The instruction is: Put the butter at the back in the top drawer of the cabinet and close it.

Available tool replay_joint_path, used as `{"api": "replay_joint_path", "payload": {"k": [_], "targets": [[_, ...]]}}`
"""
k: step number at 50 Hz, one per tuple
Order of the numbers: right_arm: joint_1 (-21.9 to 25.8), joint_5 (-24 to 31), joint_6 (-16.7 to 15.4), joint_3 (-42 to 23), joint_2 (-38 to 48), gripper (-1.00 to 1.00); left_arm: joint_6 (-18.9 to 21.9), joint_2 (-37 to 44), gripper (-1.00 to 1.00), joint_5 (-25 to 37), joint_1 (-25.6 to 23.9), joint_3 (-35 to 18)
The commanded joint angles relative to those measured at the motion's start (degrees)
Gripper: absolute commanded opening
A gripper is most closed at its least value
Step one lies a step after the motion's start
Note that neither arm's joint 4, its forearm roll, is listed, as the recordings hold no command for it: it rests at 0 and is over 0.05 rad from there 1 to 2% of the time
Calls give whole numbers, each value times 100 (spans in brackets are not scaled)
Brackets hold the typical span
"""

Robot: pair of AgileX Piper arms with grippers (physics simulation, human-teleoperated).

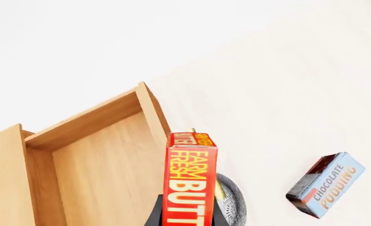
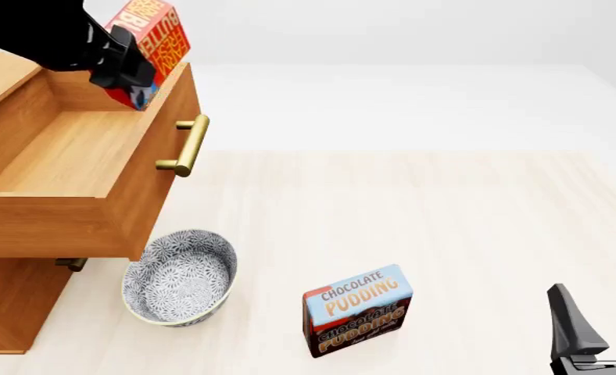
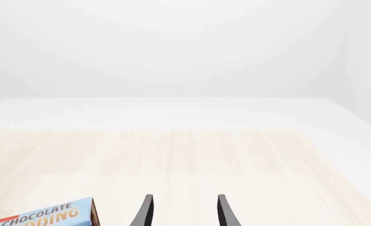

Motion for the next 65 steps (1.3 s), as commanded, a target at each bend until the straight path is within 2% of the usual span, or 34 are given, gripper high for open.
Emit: {"api": "replay_joint_path", "payload": {"k": [1, 15, 21, 34, 65], "targets": [[0, 0, 0, 0, 0, 100, 121, -297, -100, 2, 325, 119], [0, 0, 0, 0, 0, 100, 127, -485, -100, -44, 614, 467], [0, 0, 0, 0, 0, 100, 287, -645, -100, -100, 940, 772], [0, 0, 0, 0, 0, 100, 308, -739, -100, -183, 1327, 989], [0, 0, 0, 0, 0, 100, 129, -444, -100, -518, 1622, 1326]]}}
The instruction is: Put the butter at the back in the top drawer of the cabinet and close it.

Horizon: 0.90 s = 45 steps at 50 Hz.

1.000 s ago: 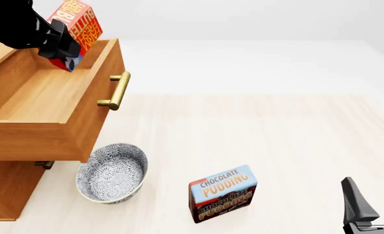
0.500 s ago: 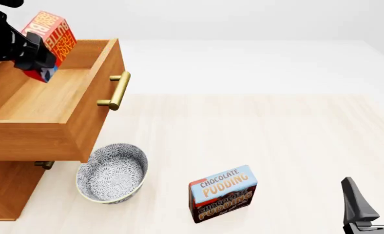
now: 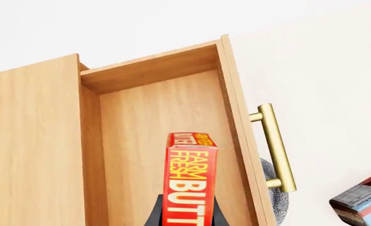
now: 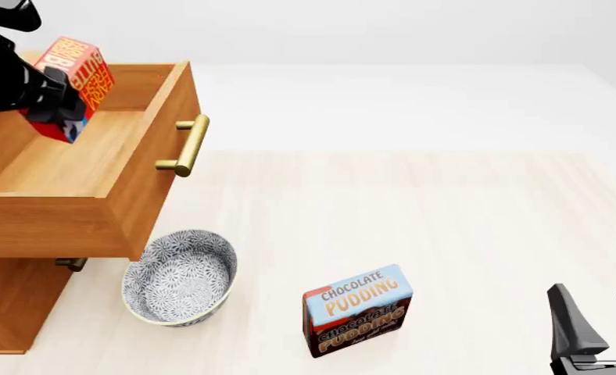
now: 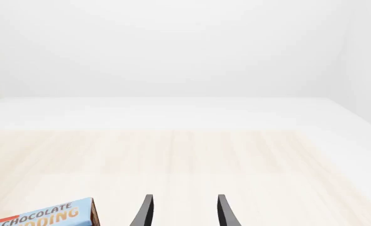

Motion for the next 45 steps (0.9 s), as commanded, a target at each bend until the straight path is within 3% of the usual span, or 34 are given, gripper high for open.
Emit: {"api": "replay_joint_path", "payload": {"k": [1, 45], "targets": [[0, 0, 0, 0, 0, 100, 23, 35, -100, -134, 134, 64], [0, 0, 0, 0, 0, 100, -158, 304, -100, -450, 253, 494]]}}
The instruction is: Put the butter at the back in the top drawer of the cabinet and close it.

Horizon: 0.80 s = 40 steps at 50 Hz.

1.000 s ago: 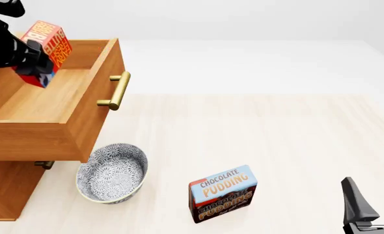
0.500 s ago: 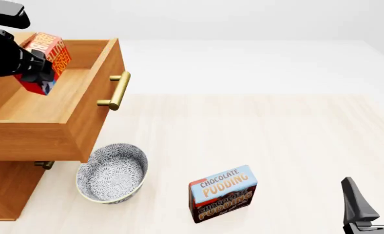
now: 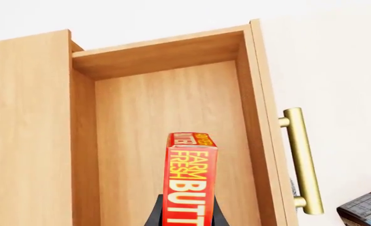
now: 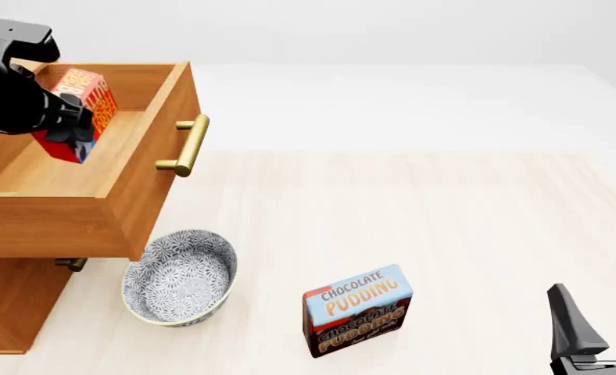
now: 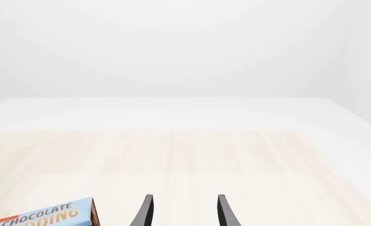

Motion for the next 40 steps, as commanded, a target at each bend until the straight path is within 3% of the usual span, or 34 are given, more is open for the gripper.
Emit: {"api": "replay_joint_path", "payload": {"k": [1, 40], "targets": [[0, 0, 0, 0, 0, 100, 63, 1, -100, -91, 26, 7], [0, 0, 0, 0, 0, 100, 52, 55, -100, -254, 272, 194]]}}
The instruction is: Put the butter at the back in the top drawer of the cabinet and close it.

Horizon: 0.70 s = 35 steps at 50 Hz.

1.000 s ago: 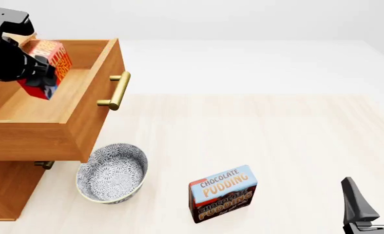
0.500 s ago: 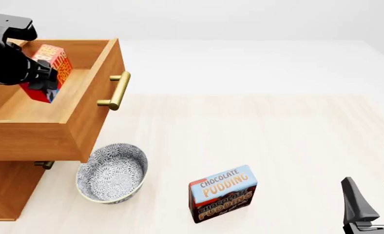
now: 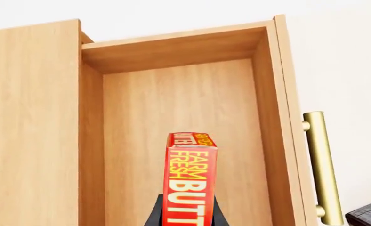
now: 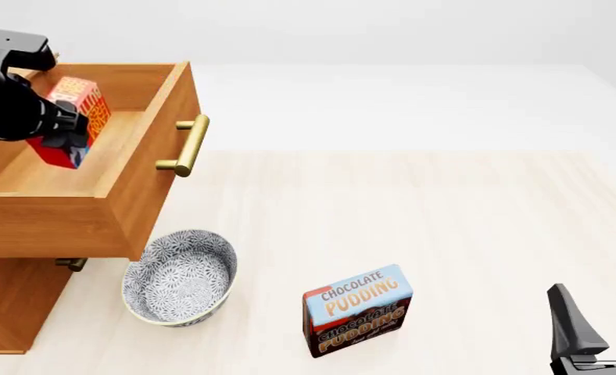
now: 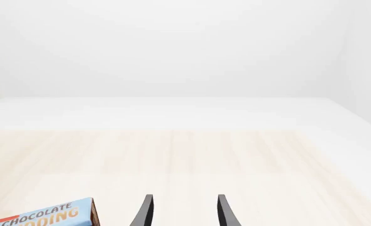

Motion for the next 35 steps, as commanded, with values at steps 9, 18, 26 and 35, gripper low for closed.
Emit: {"api": "replay_joint_path", "payload": {"k": [9, 18, 26, 35], "targets": [[0, 0, 0, 0, 0, 100, 49, 5, -100, -124, 117, 62], [0, 0, 0, 0, 0, 100, 21, 26, -100, -184, 135, 108], [0, 0, 0, 0, 0, 100, 25, 29, -100, -224, 156, 174], [0, 0, 0, 0, 0, 100, -31, 51, -100, -256, 141, 204]]}}
